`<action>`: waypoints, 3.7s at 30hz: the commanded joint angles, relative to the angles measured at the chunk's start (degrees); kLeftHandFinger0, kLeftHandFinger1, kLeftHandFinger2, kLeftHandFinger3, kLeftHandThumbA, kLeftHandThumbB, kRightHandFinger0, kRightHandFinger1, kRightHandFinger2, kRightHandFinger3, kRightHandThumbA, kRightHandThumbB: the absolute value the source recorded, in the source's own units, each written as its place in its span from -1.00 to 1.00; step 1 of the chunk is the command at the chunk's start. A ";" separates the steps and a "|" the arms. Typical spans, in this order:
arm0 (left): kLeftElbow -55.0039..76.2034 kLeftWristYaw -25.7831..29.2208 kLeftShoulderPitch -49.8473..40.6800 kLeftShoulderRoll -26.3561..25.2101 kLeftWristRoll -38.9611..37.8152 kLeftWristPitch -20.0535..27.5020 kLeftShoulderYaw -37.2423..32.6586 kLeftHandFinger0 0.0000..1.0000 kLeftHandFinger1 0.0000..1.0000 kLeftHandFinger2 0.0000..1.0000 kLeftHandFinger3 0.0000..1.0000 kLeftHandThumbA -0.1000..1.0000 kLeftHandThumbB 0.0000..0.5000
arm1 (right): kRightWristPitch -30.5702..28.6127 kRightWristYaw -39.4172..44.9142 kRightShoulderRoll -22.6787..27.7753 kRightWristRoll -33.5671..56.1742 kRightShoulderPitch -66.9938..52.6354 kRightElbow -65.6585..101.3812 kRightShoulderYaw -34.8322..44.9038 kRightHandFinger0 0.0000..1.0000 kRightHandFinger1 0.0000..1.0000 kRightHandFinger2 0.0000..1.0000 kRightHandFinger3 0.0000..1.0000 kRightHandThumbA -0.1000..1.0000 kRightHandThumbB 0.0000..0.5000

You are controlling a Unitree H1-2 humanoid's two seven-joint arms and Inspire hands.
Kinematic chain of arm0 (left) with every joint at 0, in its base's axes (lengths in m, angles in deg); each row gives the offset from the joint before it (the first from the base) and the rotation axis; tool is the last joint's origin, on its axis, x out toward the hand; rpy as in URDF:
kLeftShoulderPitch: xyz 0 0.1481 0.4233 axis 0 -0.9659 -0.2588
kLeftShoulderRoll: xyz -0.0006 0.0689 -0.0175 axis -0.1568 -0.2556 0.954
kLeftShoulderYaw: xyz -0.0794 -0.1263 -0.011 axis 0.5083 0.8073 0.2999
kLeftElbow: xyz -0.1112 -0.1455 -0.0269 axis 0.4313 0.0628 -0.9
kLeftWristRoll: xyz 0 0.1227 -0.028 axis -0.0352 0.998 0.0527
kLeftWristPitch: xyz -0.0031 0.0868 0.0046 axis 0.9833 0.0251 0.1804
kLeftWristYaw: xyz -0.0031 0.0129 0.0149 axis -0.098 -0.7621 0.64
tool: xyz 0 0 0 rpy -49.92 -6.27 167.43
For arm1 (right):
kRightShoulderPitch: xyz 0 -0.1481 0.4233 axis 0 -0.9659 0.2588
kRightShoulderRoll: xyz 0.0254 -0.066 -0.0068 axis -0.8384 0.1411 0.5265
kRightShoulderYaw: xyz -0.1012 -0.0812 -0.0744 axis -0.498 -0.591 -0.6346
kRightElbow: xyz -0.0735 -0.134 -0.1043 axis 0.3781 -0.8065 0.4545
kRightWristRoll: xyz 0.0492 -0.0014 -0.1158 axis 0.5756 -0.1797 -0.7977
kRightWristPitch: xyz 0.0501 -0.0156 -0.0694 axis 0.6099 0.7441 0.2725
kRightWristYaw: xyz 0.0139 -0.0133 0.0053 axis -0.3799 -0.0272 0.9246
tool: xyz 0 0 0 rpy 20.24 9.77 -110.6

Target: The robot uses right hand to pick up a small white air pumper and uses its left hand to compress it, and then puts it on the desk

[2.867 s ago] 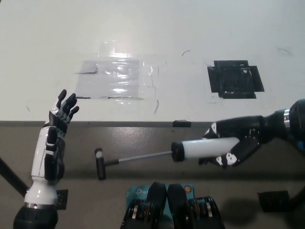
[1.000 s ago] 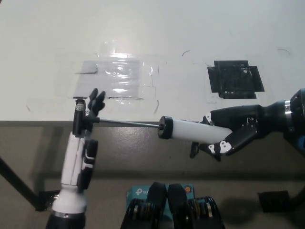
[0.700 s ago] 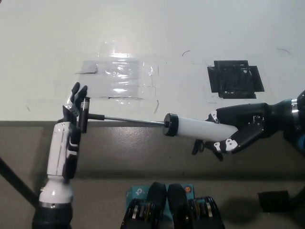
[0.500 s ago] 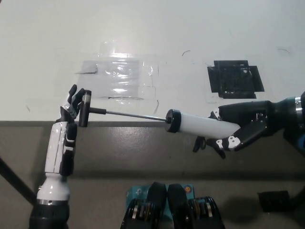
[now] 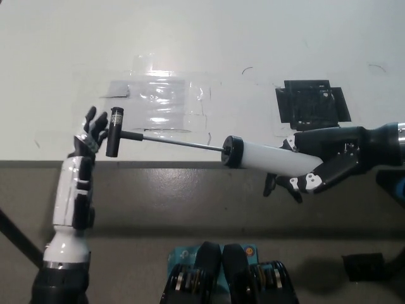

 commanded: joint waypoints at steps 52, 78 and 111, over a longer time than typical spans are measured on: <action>5.91 0.59 4.22 -0.13 0.82 1.99 -3.01 1.00 1.00 1.00 1.00 1.00 0.32 | 0.66 2.47 -2.98 -7.14 2.69 -0.87 -1.38 -1.00 -0.21 0.29 -0.05 -1.00 -0.18; 5.58 -0.09 4.18 1.66 1.85 0.45 -6.65 1.00 1.00 1.00 1.00 1.00 0.34 | 0.66 2.01 -8.26 -8.84 6.50 -2.43 -4.63 -1.00 -0.30 0.30 -0.24 -1.00 -0.20; 6.27 0.35 2.26 2.74 1.20 1.06 -7.17 1.00 1.00 1.00 1.00 1.00 0.24 | 0.66 3.07 -18.94 -11.24 14.75 -9.12 -10.57 -1.00 -0.39 0.34 -0.20 -1.00 -0.37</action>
